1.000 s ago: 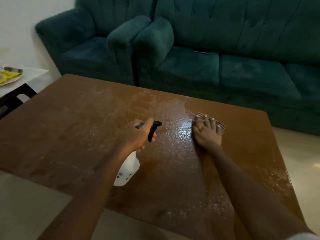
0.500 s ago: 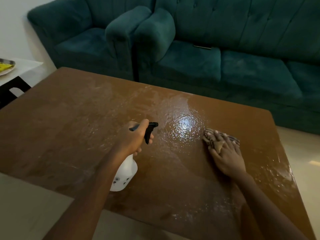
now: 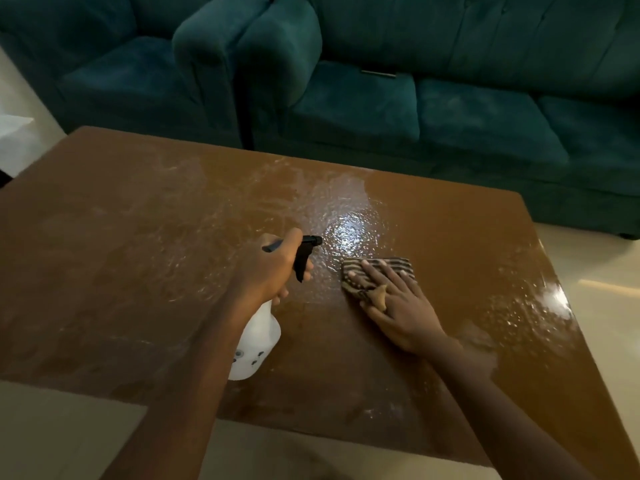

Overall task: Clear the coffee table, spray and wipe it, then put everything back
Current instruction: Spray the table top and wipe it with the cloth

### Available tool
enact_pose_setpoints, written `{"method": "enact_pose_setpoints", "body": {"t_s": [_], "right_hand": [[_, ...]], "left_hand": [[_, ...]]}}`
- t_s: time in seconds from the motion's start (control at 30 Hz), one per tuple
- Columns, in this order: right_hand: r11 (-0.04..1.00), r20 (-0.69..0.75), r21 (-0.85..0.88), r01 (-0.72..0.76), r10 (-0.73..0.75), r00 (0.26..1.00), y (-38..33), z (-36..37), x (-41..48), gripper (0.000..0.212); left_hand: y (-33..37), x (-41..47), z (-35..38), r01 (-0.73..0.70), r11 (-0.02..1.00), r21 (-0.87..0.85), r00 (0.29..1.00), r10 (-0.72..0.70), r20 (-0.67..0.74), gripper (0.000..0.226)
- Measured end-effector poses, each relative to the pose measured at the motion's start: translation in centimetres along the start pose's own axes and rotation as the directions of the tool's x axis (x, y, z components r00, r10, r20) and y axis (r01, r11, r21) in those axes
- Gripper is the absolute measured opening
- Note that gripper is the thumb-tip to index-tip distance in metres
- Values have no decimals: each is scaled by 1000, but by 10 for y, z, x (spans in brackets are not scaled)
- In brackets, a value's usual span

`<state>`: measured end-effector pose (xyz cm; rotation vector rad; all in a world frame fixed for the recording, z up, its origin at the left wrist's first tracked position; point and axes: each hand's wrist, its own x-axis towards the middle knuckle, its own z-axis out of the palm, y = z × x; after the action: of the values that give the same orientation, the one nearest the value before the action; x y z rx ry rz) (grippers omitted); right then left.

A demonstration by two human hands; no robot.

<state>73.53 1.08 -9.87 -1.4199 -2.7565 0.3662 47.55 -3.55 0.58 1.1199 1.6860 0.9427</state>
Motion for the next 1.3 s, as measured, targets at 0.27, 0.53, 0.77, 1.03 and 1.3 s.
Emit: {"method": "enact_pose_setpoints", "body": {"t_s": [0.27, 0.53, 0.77, 1.03, 1.3], "right_hand": [[927, 8, 57, -372, 372, 928, 68, -16, -52, 58], [952, -55, 40, -305, 307, 950, 60, -4, -94, 55], [956, -70, 38, -291, 293, 954, 65, 0, -111, 57], [957, -87, 30, -287, 289, 953, 68, 7, -129, 59], [936, -98, 23, -351, 351, 931, 59, 9, -140, 58]], "left_hand": [[-2, -12, 7, -76, 997, -17, 996, 77, 52, 64], [-7, -69, 21, -272, 948, -163, 962, 270, -32, 60], [-14, -133, 50, -315, 929, -193, 948, 300, -104, 61], [-37, -176, 73, -352, 915, -197, 936, 342, -84, 60], [-80, -180, 106, -341, 929, -142, 940, 337, -48, 56]]}}
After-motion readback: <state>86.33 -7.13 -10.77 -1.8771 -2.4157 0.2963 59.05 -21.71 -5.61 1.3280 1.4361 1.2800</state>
